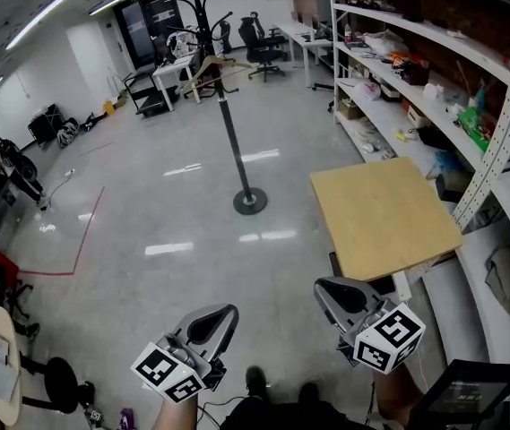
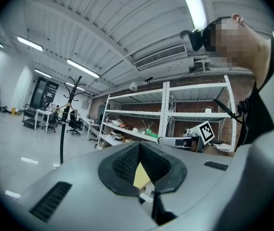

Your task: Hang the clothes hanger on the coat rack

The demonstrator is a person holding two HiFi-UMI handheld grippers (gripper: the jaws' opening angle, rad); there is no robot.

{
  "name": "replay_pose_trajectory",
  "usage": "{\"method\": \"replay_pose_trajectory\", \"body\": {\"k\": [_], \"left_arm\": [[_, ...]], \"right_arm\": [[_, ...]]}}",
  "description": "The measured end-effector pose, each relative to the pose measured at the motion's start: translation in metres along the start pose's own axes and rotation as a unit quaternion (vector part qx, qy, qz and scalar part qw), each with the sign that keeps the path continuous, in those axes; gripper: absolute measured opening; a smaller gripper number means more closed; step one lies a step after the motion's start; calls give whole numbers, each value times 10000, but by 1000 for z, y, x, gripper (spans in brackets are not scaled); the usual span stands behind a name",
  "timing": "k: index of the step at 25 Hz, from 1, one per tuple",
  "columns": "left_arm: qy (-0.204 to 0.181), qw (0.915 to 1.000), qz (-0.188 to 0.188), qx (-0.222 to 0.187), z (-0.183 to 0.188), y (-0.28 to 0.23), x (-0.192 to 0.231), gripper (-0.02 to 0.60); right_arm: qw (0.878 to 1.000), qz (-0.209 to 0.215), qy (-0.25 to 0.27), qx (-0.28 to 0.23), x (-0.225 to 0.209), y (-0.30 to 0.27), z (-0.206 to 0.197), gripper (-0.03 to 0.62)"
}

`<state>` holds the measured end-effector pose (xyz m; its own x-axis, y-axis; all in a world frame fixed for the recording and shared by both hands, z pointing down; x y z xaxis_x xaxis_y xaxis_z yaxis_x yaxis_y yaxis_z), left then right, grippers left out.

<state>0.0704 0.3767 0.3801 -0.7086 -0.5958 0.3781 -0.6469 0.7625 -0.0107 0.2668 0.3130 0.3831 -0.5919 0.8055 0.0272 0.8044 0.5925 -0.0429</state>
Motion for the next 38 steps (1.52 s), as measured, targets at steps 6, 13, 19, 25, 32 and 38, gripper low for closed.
{"method": "replay_pose_trajectory", "body": {"k": [6, 13, 19, 25, 32, 38], "left_arm": [[-19, 9996, 253, 92, 0, 15, -22, 0], [-109, 9996, 239, -33, 1, 22, -28, -1], [-130, 9985, 480, -222, 3, 53, -12, 0], [-34, 9974, 592, -420, 8, 82, 3, 0], [-9, 9963, 655, -556, 14, 102, 15, -2], [67, 9959, 686, -592, 12, 105, 21, 0]], "right_arm": [[9997, 192, -84, -82, 8, 7, 4, 8], [9997, 167, -38, -178, 15, 15, 5, 8], [9999, -78, 38, -141, 31, 5, 13, 8], [9990, -266, 362, 14, 51, -4, 22, 6], [9988, -412, 265, 54, 60, -13, 28, 6], [9985, -425, 332, 55, 64, -17, 30, 6]]}}
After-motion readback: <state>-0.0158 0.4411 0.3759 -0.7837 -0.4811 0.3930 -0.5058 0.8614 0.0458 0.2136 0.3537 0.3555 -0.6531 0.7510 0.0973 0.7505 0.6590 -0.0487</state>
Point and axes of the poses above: the fingertips, and each gripper's own axes: y backward along the fingers, x to its left, z out of its top, the point moved 4 cm from there along y, backward along the fingers, and after that the axes turned 11 degrees about y, right-handed, at the moved point
